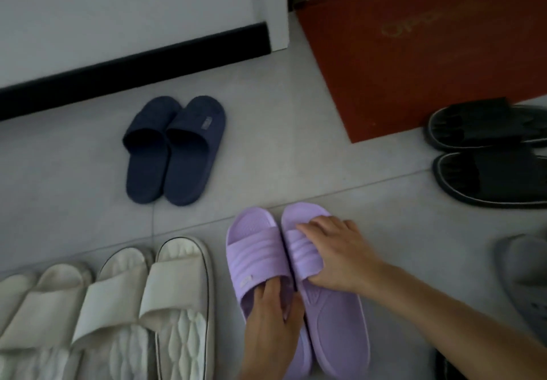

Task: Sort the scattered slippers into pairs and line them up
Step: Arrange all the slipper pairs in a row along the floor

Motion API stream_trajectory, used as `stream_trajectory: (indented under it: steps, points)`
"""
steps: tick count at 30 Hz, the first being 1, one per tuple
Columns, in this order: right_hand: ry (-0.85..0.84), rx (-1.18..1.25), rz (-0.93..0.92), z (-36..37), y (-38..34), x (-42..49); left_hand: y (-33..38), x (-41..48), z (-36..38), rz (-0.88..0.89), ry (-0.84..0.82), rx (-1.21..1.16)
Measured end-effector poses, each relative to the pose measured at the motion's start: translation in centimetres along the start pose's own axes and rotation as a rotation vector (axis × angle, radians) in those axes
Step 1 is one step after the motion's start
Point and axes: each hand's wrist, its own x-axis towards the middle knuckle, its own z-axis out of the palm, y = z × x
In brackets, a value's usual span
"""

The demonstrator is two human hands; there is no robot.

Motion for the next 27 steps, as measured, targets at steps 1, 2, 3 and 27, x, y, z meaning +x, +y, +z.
stream_trajectory:
  steps: [1,2,3,27]
  points:
    - [-0.008,-0.002,-0.012,0.2,-0.3,0.2,-0.4,-0.2,-0.4,-0.001,-0.004,0.004]
    - [-0.019,-0.009,-0.030,0.3,-0.7,0.3,-0.8,-0.5,-0.8,0.004,-0.011,0.005]
    - [-0.037,-0.023,-0.048,0.4,-1.0,0.5,-1.0,-0.8,-1.3,0.018,-0.011,0.006]
    - [-0.066,-0.142,-0.067,0.5,-1.8,1.2,-1.3,6.5,-8.0,0.508,0.044,0.707]
